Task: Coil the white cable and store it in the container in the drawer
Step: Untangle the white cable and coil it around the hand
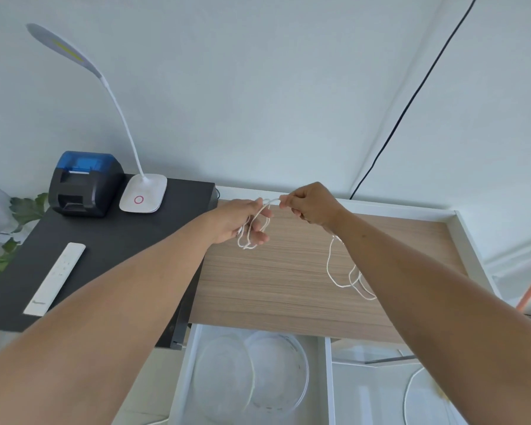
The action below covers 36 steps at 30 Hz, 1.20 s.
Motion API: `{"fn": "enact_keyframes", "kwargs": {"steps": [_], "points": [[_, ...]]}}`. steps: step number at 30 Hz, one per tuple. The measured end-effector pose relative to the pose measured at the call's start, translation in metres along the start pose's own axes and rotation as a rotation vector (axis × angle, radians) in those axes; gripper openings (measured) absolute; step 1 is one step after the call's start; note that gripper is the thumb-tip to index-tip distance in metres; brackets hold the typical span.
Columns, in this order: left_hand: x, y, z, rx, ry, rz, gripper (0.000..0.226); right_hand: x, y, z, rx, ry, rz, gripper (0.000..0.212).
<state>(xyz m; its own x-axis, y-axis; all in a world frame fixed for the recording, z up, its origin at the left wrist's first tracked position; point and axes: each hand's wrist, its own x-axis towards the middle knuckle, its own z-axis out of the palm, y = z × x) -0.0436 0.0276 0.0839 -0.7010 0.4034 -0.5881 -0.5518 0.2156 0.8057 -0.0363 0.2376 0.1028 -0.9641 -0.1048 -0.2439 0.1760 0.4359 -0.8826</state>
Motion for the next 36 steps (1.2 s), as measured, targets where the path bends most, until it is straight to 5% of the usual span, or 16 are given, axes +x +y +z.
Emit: {"fn": "enact_keyframes", "kwargs": {"steps": [5,8,17,21,25,31,36], "points": [[-0.005,0.006,-0.008,-0.143,-0.024,-0.032,0.039,0.0,0.009,-0.016,-0.076,0.021,0.031,0.036],[-0.01,0.018,-0.021,-0.321,-0.065,-0.014,0.043,-0.004,0.022,-0.027,-0.079,-0.062,0.07,0.026],[-0.017,0.035,-0.056,-0.681,0.138,0.1,0.039,-0.029,0.08,-0.064,0.193,-0.041,0.189,0.021],[-0.014,0.035,-0.057,-0.708,0.234,0.163,0.034,-0.033,0.087,-0.063,0.312,0.128,0.198,0.024],[-0.006,0.036,-0.045,-0.664,0.373,0.217,0.03,-0.025,0.076,-0.044,-0.094,0.357,0.052,0.014],[0.0,0.036,-0.023,-0.216,0.453,0.229,0.037,-0.019,0.031,-0.017,-0.514,-0.099,-0.101,0.01],[-0.007,0.027,-0.001,-0.139,0.31,0.207,0.04,-0.016,0.005,-0.014,-0.24,-0.242,-0.067,0.003]]}}
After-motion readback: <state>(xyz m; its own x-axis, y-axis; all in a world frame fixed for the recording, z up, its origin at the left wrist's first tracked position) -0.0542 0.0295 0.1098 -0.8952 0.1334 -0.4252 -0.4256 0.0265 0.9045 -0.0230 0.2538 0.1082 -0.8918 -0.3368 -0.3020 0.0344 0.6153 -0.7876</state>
